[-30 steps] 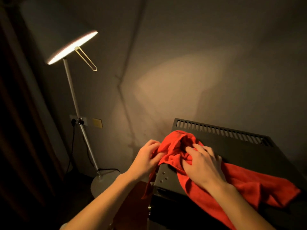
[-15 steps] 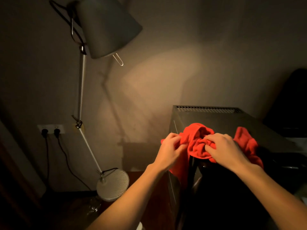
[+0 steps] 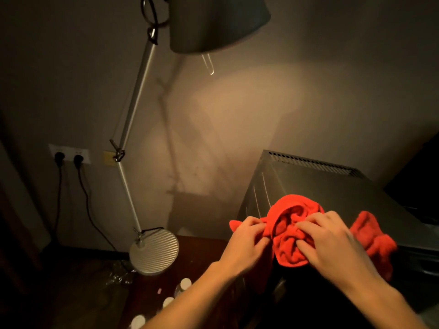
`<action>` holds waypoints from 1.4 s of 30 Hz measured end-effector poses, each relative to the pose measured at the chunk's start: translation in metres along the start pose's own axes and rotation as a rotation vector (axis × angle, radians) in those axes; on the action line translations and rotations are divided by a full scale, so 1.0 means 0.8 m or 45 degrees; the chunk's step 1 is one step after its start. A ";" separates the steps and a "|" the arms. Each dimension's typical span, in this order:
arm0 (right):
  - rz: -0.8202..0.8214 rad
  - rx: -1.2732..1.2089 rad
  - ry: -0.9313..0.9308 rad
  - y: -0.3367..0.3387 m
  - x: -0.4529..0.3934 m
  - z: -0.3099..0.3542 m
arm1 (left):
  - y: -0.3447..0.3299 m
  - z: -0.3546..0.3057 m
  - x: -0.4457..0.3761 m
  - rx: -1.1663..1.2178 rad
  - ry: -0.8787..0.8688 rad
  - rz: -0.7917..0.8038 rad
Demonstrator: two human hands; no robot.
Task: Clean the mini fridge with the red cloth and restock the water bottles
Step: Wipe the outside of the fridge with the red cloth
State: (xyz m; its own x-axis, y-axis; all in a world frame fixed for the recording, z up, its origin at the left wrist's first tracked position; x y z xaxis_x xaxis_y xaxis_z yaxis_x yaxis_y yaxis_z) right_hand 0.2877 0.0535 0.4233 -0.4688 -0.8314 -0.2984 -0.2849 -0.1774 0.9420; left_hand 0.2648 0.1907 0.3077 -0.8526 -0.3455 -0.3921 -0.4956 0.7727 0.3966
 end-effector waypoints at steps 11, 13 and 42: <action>0.274 0.626 0.137 -0.051 -0.014 0.056 | -0.081 0.041 0.034 0.389 0.137 0.128; 0.337 0.715 0.150 -0.066 -0.011 0.060 | -0.089 0.042 0.041 0.429 0.164 0.179; 0.863 1.186 0.029 -0.228 -0.244 -0.023 | -0.145 0.245 -0.212 0.538 0.399 -0.053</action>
State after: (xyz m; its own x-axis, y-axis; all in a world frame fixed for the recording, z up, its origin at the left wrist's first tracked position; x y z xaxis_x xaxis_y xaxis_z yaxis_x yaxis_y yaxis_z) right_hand 0.4463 0.2385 0.3123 -0.7491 -0.6185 0.2373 -0.4918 0.7592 0.4263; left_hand 0.4992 0.2640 0.1659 -0.8745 -0.4728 -0.1080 -0.4748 0.8801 -0.0082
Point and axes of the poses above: each hand's wrist, its own x-axis away from the middle knuckle, its own y-axis out of the back of the hand, z = x × y, the point moved 7 cm from there along -x, towards the middle knuckle, and after that the axes turned 5 degrees about y, right-handed, at the moved point
